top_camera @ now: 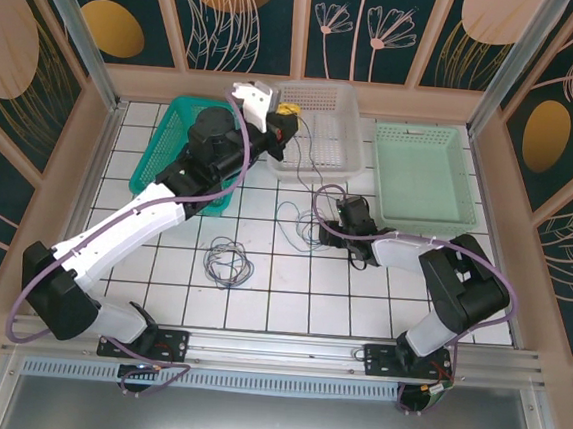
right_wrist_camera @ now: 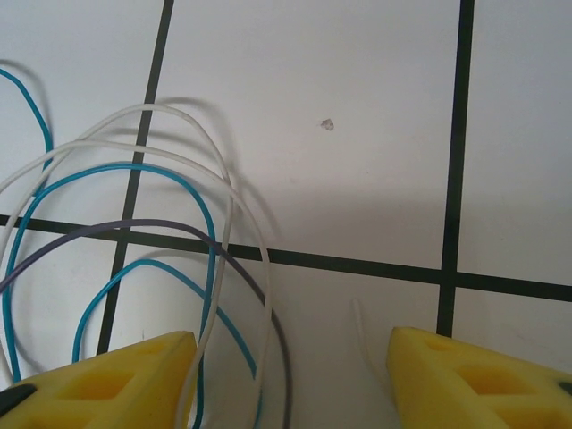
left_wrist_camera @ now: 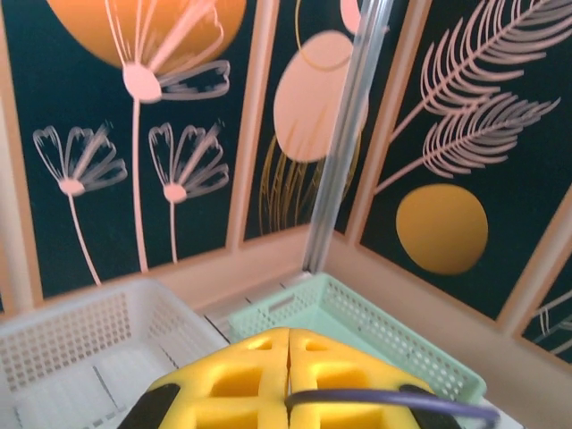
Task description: Untangle the cables
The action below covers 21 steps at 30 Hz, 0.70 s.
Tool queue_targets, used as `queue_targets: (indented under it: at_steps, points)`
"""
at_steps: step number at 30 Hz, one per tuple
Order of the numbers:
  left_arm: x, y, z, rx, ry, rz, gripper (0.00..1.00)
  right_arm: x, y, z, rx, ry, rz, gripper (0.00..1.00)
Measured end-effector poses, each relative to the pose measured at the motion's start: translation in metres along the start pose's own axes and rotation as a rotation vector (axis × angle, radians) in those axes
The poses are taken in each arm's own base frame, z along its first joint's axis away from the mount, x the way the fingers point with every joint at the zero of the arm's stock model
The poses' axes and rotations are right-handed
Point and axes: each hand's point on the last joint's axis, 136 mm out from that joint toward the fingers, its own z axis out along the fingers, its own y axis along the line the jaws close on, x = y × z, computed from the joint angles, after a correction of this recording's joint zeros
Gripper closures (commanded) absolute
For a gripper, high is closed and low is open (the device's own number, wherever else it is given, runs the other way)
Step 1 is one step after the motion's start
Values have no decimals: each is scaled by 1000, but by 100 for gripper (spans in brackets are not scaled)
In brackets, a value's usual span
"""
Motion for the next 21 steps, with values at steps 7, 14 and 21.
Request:
queue_targets:
  at_steps: [7, 14, 21]
  points:
    - [-60, 6, 5, -77, -122, 60, 100, 0, 0, 0, -2, -6, 14, 41]
    - [-83, 60, 31, -169, -154, 59, 100, 0, 0, 1, -7, -16, 19, 41]
    - [-106, 65, 43, -145, -188, 46, 100, 0, 0, 1, -8, -18, 27, 41]
